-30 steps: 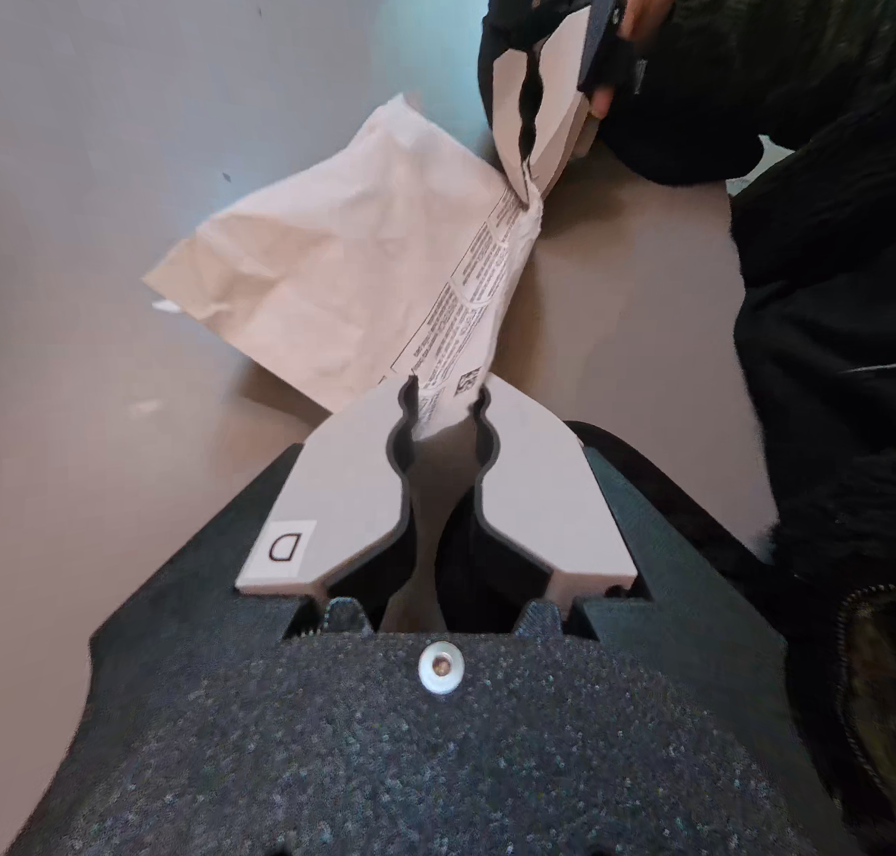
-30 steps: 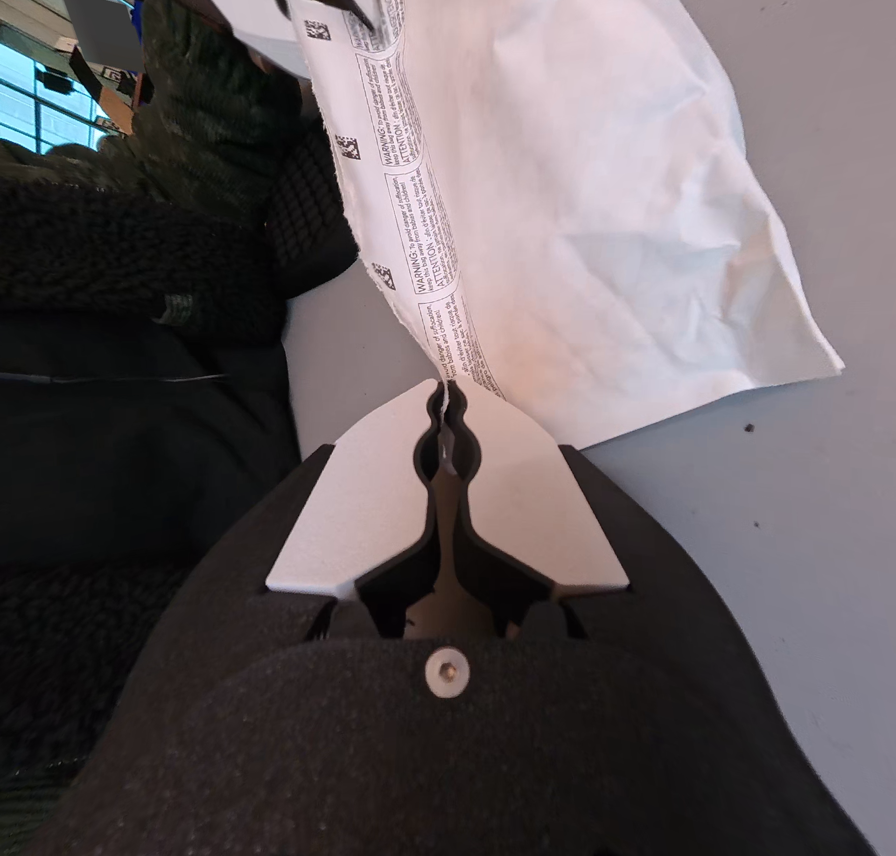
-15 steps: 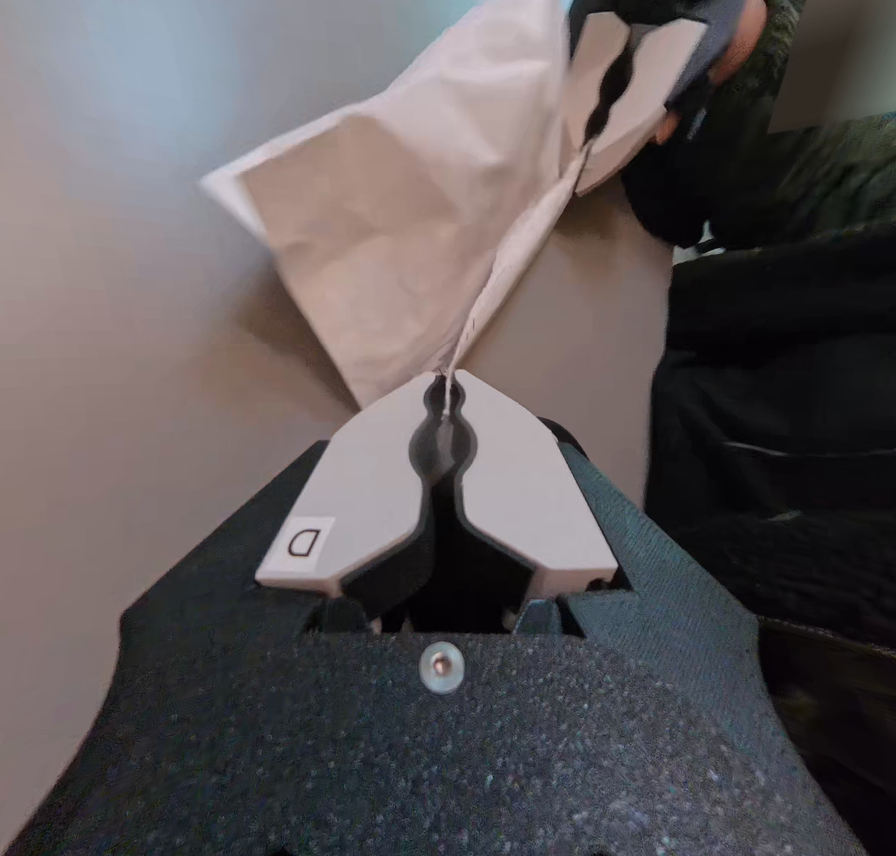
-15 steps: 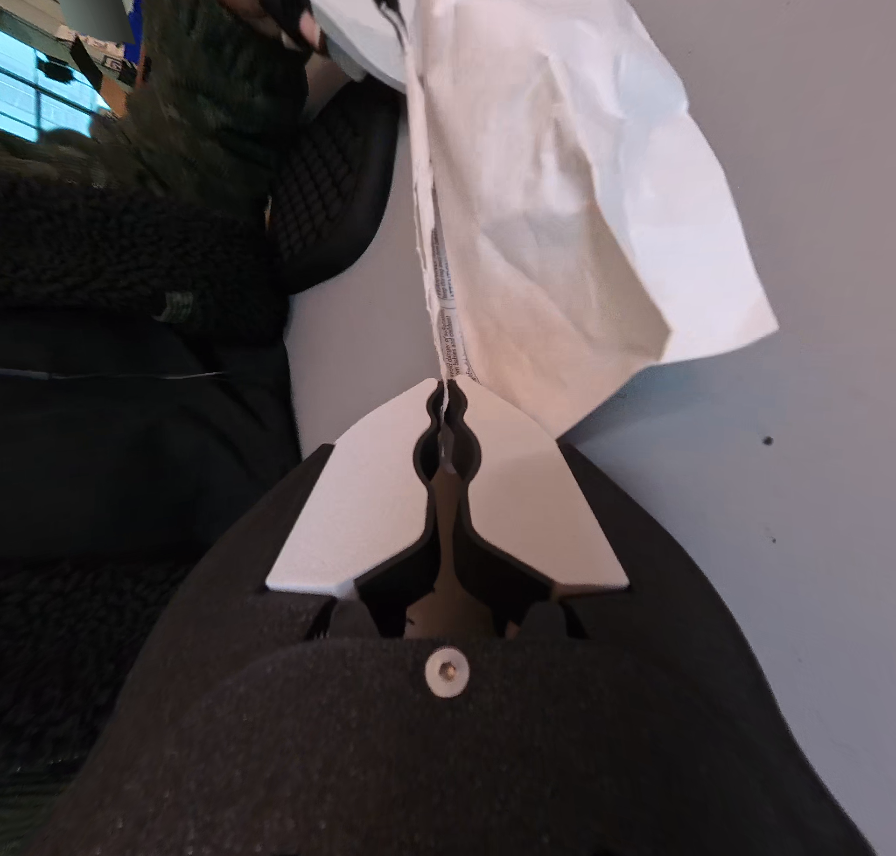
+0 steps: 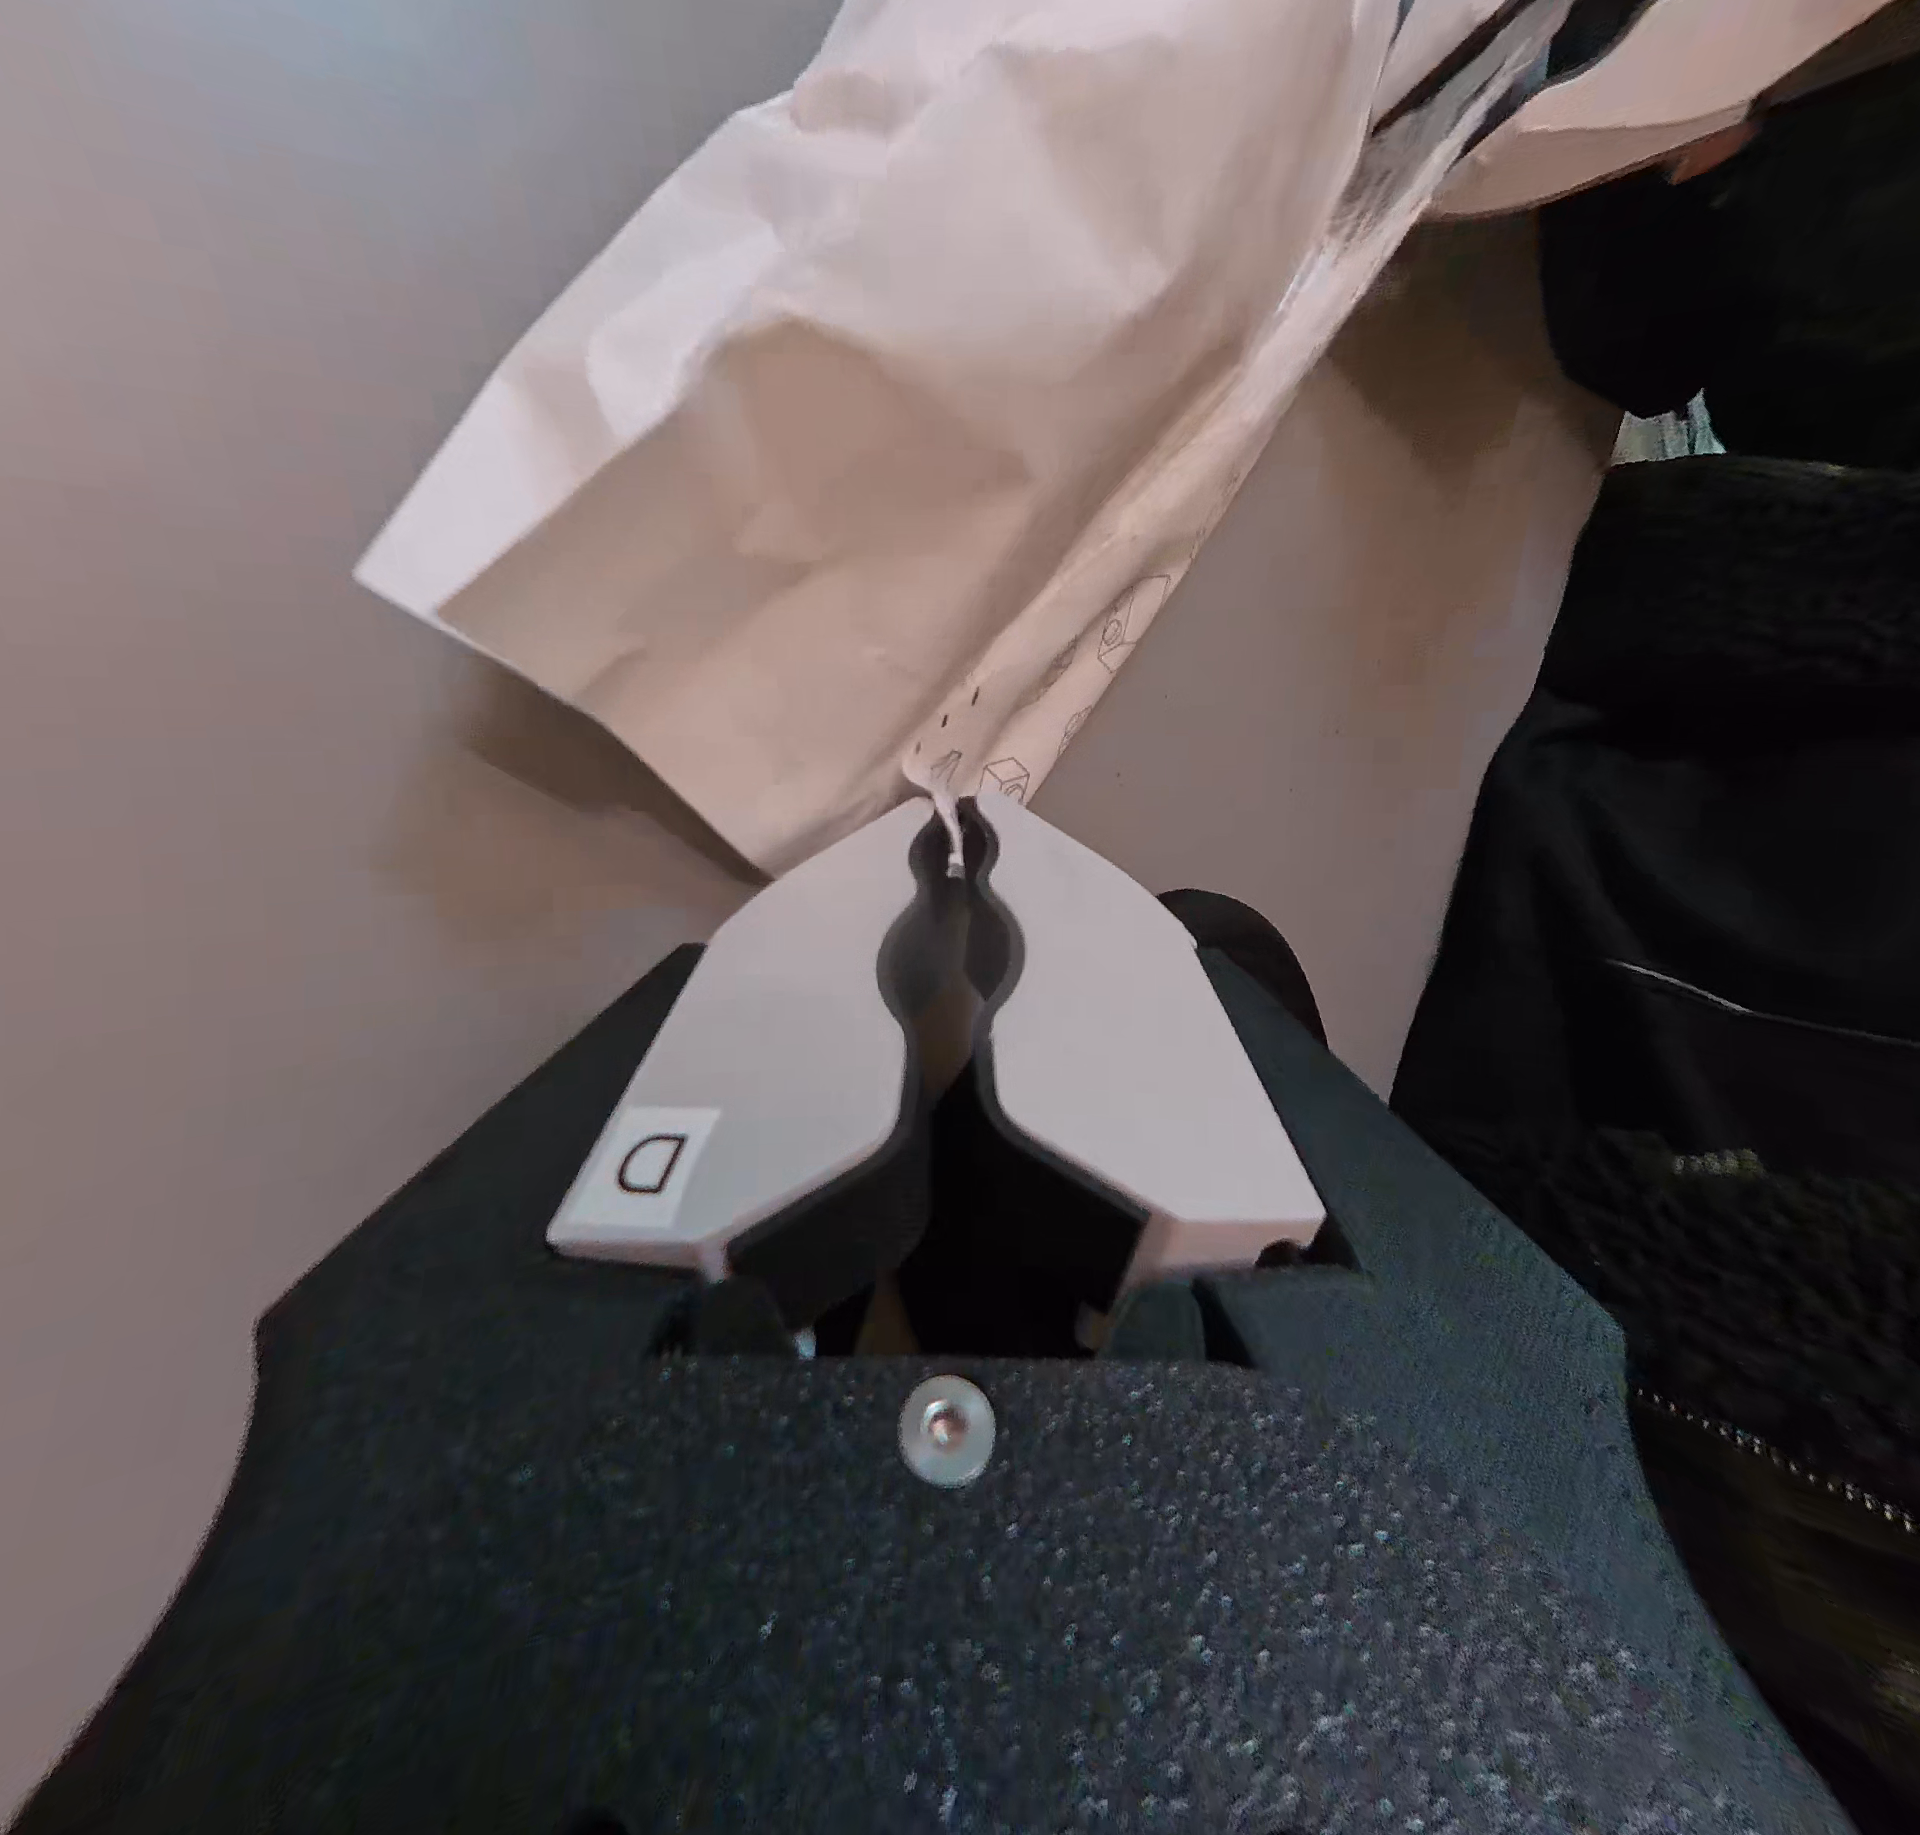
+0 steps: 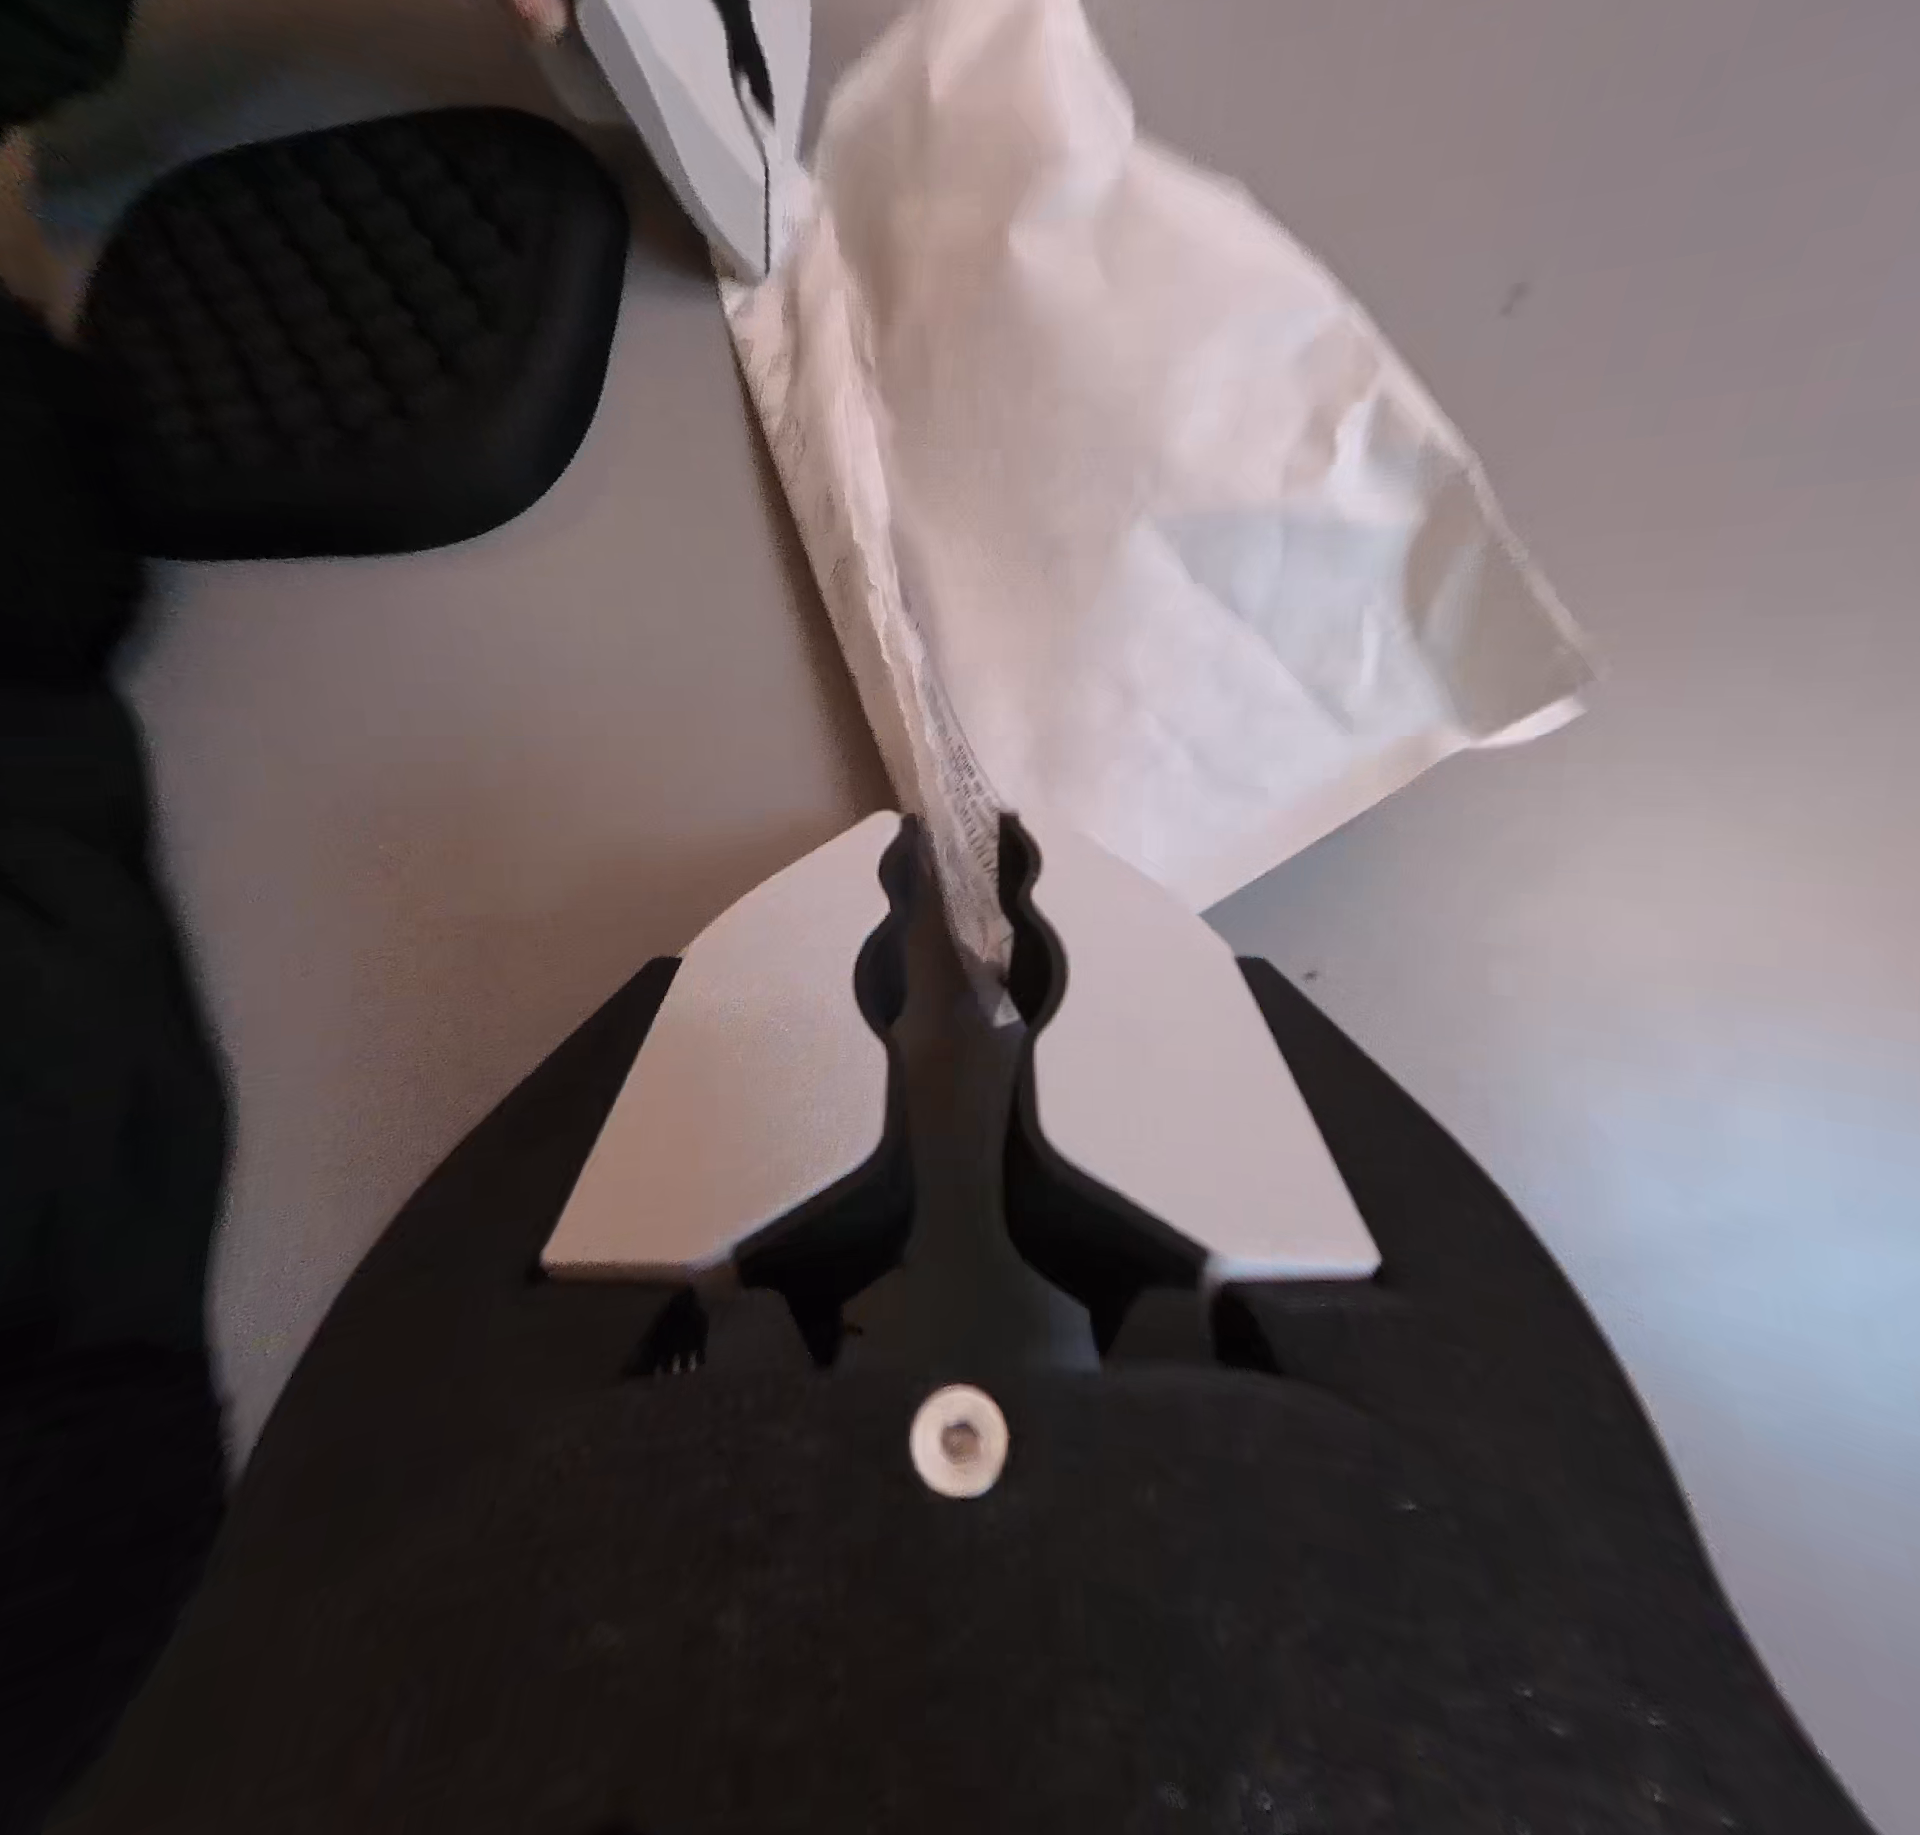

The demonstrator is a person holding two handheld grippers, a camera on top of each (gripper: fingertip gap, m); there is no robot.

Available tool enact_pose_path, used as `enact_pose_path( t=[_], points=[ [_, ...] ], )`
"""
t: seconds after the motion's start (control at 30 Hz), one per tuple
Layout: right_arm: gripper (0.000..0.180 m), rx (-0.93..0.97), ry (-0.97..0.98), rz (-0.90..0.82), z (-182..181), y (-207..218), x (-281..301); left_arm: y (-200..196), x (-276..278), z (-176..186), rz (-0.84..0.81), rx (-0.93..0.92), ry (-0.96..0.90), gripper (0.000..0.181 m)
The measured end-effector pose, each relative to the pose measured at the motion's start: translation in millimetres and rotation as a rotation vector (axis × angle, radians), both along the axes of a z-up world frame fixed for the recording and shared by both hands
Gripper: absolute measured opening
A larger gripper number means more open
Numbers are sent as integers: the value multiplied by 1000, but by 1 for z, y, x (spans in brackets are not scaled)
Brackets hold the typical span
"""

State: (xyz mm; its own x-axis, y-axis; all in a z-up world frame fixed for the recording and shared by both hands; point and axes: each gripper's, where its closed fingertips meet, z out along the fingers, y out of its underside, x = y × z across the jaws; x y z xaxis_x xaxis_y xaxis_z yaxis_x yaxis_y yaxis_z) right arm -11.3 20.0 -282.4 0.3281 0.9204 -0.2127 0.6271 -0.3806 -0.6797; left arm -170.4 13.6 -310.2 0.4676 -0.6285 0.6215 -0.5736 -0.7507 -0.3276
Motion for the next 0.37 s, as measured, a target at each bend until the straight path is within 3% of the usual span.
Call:
enact_pose_path(
  t=[0.03, 0.17, 0.37],
  points=[
    [19, 97, 9, 2, 12, 4, -3, 0, 0, 0, 6, -3, -7, 1],
    [23, 345, 4, 122, 46, -10, -38, 0, 1, 0, 20, -18, -40, 1],
    [10, 466, -190, 294, 5, -19, -94, 1, 1, 1, 28, -1, -55, 1]
  ],
)
